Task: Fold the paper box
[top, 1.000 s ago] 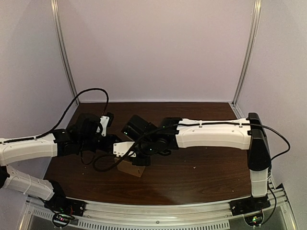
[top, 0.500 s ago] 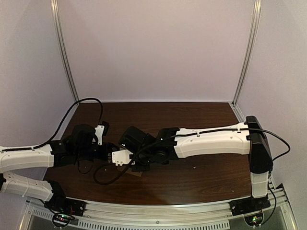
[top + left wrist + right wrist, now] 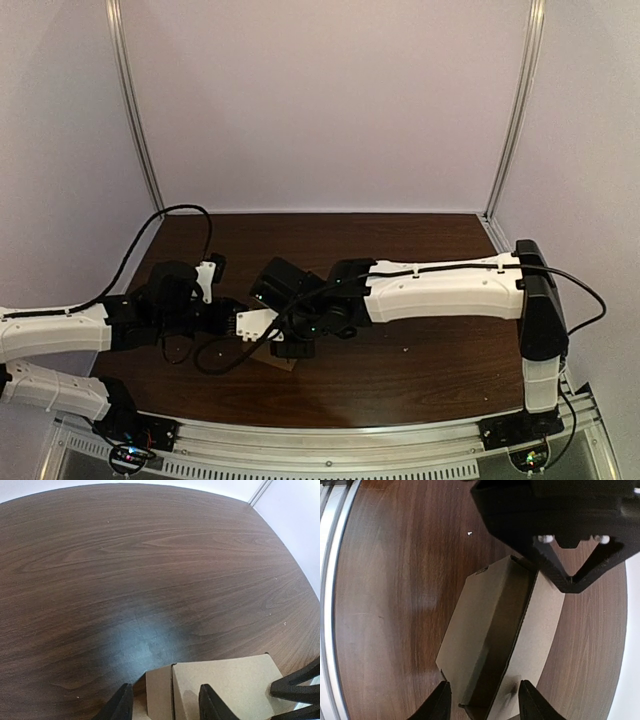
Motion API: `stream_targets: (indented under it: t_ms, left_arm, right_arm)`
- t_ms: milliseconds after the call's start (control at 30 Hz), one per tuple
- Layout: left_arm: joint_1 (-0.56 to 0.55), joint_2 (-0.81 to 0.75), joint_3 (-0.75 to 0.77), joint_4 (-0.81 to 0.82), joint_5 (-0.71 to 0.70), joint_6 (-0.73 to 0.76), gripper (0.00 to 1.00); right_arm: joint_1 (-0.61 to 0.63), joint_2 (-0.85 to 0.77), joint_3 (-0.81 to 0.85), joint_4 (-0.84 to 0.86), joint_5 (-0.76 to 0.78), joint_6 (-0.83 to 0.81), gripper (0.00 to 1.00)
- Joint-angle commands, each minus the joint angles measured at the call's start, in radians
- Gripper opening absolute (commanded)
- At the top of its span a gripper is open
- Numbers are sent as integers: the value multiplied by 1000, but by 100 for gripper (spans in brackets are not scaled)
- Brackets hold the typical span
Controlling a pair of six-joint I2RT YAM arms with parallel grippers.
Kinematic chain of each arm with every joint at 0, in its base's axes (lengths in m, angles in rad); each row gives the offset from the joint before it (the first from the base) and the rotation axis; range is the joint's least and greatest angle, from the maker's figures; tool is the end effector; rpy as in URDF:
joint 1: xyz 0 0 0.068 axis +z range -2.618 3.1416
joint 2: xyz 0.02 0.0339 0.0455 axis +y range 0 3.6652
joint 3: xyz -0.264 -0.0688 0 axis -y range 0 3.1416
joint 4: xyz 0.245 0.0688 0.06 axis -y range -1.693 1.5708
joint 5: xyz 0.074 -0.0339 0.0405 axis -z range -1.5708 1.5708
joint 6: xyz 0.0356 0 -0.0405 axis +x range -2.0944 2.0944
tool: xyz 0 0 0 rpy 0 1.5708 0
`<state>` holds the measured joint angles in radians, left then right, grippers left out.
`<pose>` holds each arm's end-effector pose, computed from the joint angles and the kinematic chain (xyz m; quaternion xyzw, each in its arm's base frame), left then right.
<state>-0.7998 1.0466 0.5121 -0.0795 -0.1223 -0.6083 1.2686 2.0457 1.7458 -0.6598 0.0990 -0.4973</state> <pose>0.1555 -0.1538 0.2059 0.0567 0.8847 -0.2561 0.3854 0.1389 0.4336 0.2436 -0.7265 0.6162 0.0693 0.2961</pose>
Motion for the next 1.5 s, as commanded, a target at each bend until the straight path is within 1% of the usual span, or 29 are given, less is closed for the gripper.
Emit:
stream_targets:
  t_ms: [0, 133, 233, 333, 433, 533, 767, 967, 1100, 1467]
  left_arm:
    - [-3, 10, -25, 1, -21, 16, 47]
    - [-3, 14, -15, -6, -19, 23, 47]
    - [-2, 21, -14, -8, -19, 25, 47]
    - [-3, 26, -11, -8, -18, 24, 47]
    - [-3, 25, -8, -12, -19, 24, 47]
    - [-3, 25, -5, -20, -20, 26, 47]
    - [-3, 32, -3, -27, -22, 28, 47]
    - [-2, 53, -21, -14, -27, 35, 47]
    - [-3, 75, -42, 3, -34, 36, 47]
    - [-2, 94, -101, 40, -63, 26, 47]
  right_arm:
    - [-59, -77, 58, -130, -181, 80, 48]
    - [-126, -105, 71, -151, -384, 164, 51]
    - [-180, -110, 52, -114, -497, 250, 54]
    - [-223, -79, 61, -96, -577, 314, 56]
    - [-256, -30, 95, -101, -655, 362, 57]
    - [-279, 8, 113, -101, -700, 387, 57]
    - [-296, 82, 118, -122, -735, 388, 57]
    - [-296, 104, 83, -137, -685, 371, 57]
    - [-296, 117, 68, -140, -678, 370, 57]
    - [-289, 119, -1, -102, -610, 354, 57]
